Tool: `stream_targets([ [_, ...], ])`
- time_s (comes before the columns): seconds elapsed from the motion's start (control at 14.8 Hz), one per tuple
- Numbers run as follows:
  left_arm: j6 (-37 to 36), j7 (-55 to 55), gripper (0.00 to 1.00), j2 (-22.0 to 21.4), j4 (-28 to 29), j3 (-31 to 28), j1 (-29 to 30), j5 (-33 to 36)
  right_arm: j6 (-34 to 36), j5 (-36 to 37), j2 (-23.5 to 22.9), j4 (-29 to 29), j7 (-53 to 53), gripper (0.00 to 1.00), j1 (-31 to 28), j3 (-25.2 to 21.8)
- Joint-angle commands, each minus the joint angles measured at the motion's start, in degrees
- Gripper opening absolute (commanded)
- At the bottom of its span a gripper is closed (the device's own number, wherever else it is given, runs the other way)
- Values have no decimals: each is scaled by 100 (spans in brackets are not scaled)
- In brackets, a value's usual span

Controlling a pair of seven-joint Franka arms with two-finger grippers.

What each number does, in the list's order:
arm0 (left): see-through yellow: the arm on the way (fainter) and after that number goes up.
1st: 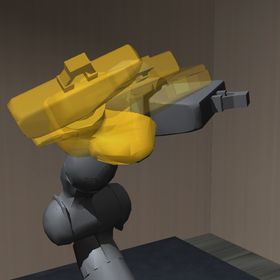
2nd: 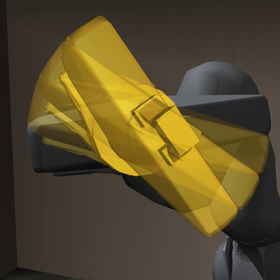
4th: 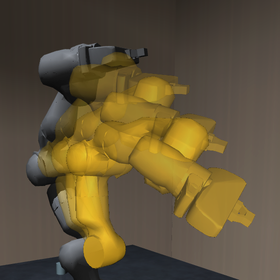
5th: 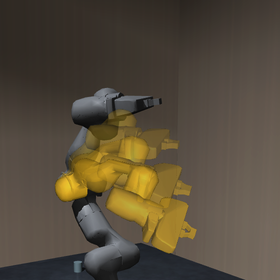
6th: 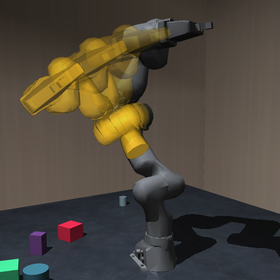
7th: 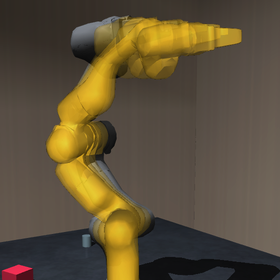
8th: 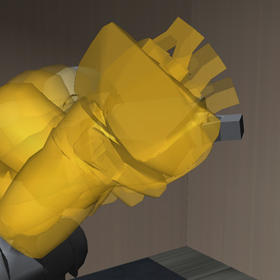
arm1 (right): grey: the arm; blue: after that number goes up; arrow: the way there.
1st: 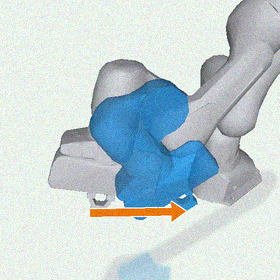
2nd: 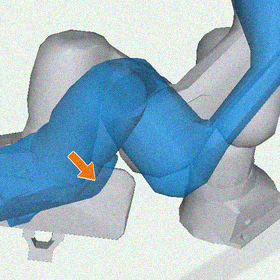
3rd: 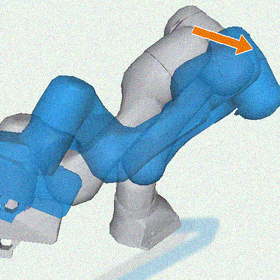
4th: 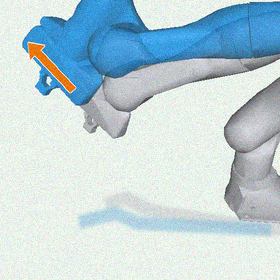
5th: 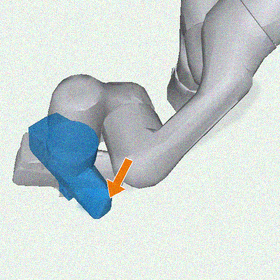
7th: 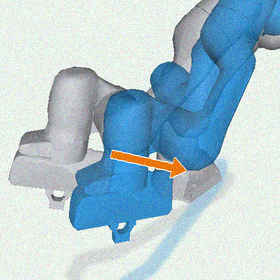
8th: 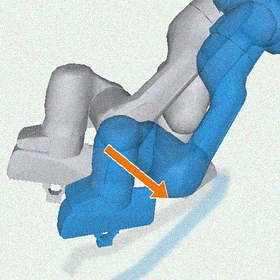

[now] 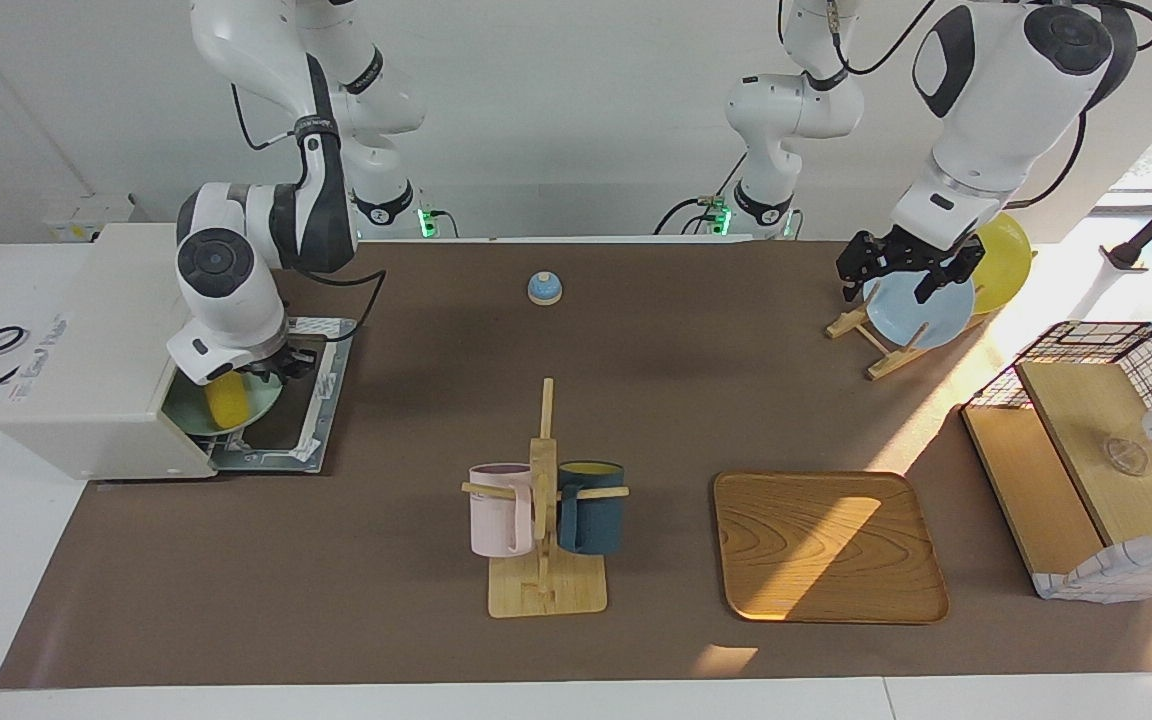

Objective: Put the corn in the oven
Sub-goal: 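Carry the plate with the corn into the oven with the right gripper, then release the plate inside the oven and withdraw the right gripper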

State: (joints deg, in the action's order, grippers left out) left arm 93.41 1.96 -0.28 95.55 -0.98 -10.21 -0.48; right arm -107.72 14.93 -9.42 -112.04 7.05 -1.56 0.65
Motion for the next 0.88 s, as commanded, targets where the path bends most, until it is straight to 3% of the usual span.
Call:
stream_targets([
  [0.0,-86,-12,100,-43,-36,-25,-25,136,74,19,72,84,-108,25,-29,102],
  [0.14,-86,-12,100,-43,-36,-25,-25,136,216,-34,-7,322,-47,23,137,138],
  [0.41,-86,-12,100,-43,-36,-25,-25,136,-239,-850,-60,218,549,3,367,146],
  [0.81,-86,-12,100,-43,-36,-25,-25,136,-1418,-869,-227,-722,1096,1,499,146],
])
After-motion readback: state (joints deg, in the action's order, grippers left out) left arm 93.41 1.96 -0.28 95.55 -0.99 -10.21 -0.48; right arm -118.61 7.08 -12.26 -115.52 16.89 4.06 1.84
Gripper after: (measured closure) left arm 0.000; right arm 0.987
